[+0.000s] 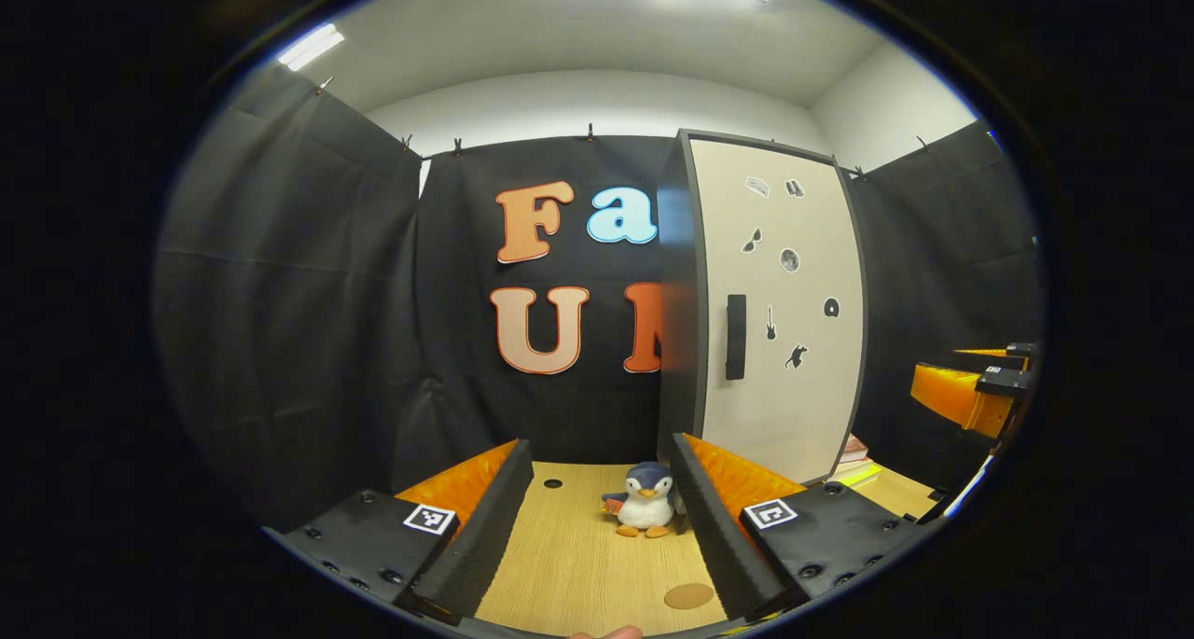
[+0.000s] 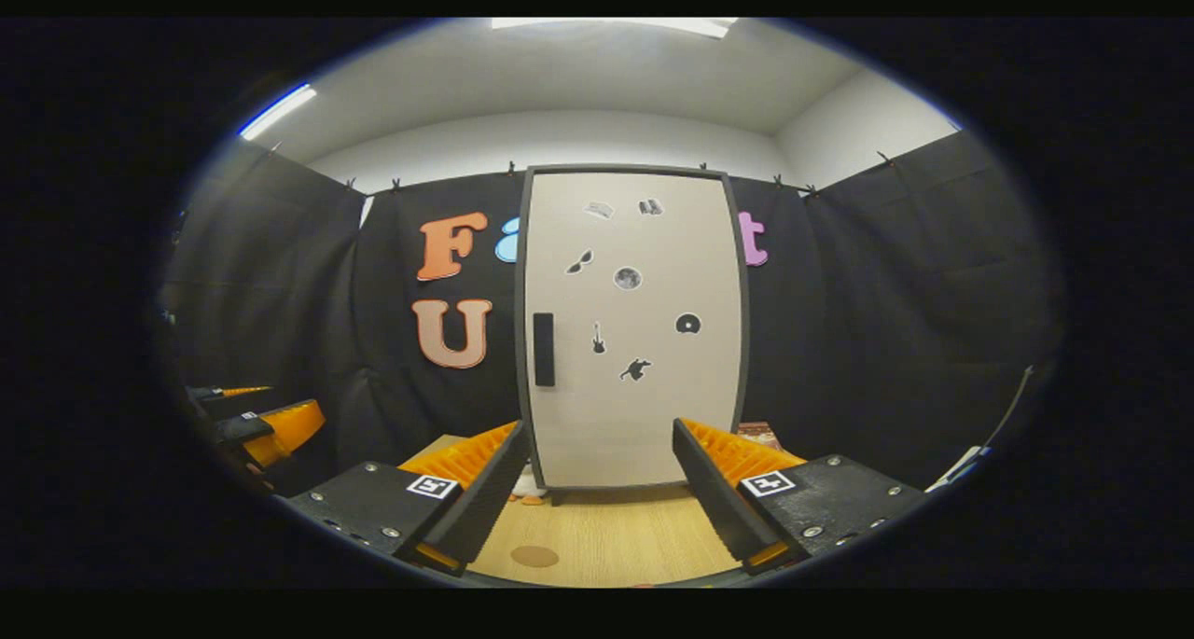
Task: Open the cabinet door with the right hand, grasp the bottle in the cabinet with the left hand and place it on the coaster, then close the cabinet door with the right hand.
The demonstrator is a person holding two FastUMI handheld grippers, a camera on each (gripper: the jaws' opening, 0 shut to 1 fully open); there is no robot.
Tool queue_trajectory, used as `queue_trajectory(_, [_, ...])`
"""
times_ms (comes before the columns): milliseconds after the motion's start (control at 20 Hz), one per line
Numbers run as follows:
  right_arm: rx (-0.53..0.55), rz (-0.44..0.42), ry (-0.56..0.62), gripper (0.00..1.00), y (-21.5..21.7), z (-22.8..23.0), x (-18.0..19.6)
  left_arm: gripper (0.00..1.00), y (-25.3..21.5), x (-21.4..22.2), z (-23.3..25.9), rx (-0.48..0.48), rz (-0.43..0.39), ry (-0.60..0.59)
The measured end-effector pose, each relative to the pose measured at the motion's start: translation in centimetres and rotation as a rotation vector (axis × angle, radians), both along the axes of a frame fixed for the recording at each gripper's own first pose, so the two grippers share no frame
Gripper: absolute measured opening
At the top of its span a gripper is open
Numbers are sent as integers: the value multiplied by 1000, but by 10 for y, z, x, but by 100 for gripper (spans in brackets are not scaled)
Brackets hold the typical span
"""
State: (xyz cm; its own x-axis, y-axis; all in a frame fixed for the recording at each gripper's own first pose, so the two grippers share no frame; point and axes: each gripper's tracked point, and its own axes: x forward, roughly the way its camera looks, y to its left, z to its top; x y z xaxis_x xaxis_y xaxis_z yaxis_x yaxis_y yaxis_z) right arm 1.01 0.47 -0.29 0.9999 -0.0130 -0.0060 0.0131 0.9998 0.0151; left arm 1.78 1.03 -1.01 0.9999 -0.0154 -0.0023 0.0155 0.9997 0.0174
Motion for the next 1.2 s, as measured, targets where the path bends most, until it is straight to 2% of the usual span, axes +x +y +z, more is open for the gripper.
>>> queue_trajectory(100, [-5,-8,6,92,2,-1,3,96,4,6,-4,-8,-6,10])
queue_trajectory(150, [-8,-14,6,96,4,-1,4,96,6,8,-7,-14,-11,14])
queue_trajectory(450, [-23,-49,4,95,23,2,13,96,26,26,-13,-34,-44,19])
queue_trajectory(650, [-40,-58,5,94,40,2,32,96,44,33,-21,-49,-63,30])
queue_trajectory(950, [-60,-25,31,95,66,-4,89,96,81,46,-33,-80,-18,53])
queue_trajectory(1200, [-54,26,27,95,91,-8,160,95,112,67,-38,-73,45,59])
